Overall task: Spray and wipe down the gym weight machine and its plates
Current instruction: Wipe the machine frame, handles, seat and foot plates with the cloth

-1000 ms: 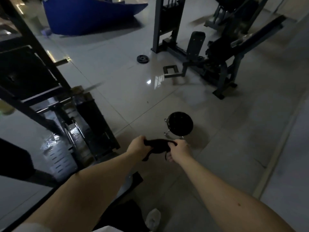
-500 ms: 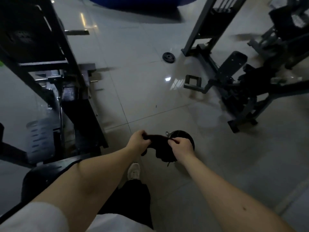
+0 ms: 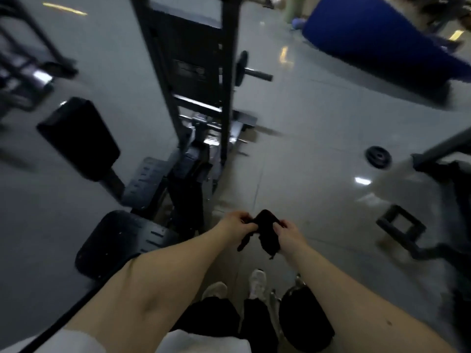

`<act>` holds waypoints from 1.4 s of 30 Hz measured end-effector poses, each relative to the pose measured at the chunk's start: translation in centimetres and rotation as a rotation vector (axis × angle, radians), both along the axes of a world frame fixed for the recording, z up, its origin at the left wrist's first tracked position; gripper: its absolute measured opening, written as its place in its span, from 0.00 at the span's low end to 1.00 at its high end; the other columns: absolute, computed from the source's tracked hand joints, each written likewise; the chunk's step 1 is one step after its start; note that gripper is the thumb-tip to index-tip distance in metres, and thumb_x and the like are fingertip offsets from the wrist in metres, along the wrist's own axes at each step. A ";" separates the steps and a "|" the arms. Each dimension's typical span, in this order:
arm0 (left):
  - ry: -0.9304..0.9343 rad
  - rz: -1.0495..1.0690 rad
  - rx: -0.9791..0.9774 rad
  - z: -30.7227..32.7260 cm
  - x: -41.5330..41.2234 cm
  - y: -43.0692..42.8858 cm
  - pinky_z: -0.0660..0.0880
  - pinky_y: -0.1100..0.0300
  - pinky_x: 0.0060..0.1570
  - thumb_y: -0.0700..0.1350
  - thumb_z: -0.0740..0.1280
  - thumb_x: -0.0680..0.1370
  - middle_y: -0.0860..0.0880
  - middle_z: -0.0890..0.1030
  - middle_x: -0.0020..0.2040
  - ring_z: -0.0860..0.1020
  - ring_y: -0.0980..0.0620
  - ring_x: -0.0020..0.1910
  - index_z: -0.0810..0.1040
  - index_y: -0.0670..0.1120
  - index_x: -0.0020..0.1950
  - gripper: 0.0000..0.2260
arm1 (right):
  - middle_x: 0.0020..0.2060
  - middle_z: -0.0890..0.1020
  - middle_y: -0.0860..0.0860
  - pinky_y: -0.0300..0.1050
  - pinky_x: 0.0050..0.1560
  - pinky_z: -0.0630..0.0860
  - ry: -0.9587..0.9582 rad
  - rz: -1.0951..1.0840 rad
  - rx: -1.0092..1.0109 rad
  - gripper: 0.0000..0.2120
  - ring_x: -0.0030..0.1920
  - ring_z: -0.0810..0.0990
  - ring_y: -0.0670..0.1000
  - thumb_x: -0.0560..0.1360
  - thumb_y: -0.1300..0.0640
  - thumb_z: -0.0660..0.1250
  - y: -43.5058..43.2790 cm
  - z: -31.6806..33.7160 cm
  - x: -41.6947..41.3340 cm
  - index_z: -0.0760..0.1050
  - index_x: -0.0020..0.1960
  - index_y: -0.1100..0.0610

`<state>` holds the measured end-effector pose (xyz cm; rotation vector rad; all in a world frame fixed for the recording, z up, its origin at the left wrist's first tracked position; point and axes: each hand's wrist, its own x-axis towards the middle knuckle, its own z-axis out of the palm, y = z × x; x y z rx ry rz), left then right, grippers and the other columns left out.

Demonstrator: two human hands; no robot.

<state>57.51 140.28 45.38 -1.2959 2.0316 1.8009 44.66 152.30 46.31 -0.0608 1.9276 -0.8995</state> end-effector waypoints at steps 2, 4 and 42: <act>0.015 0.113 -0.018 0.5 0.3 -0.4 0.79 0.54 0.51 0.44 0.73 0.78 0.48 0.84 0.44 0.82 0.49 0.45 0.83 0.42 0.54 0.08 | 0.52 0.81 0.59 0.56 0.47 0.77 -0.175 -0.010 -0.053 0.08 0.46 0.82 0.58 0.86 0.55 0.59 -2.1 -0.8 -0.5 0.72 0.60 0.59; 0.025 0.219 -0.031 0.9 1.0 -0.1 0.79 0.57 0.53 0.42 0.70 0.80 0.46 0.85 0.48 0.82 0.51 0.47 0.84 0.42 0.57 0.08 | 0.54 0.80 0.60 0.59 0.49 0.78 -0.323 0.004 -0.090 0.08 0.51 0.81 0.60 0.86 0.53 0.60 -3.8 -1.3 -0.3 0.71 0.56 0.57; 0.171 1.229 -1.241 -22.3 0.9 -5.1 0.78 0.56 0.60 0.44 0.72 0.79 0.44 0.79 0.60 0.79 0.47 0.59 0.83 0.43 0.63 0.13 | 0.52 0.78 0.46 0.35 0.51 0.76 0.582 0.537 -1.072 0.12 0.51 0.77 0.36 0.80 0.60 0.68 -19.1 -17.4 1.3 0.71 0.62 0.58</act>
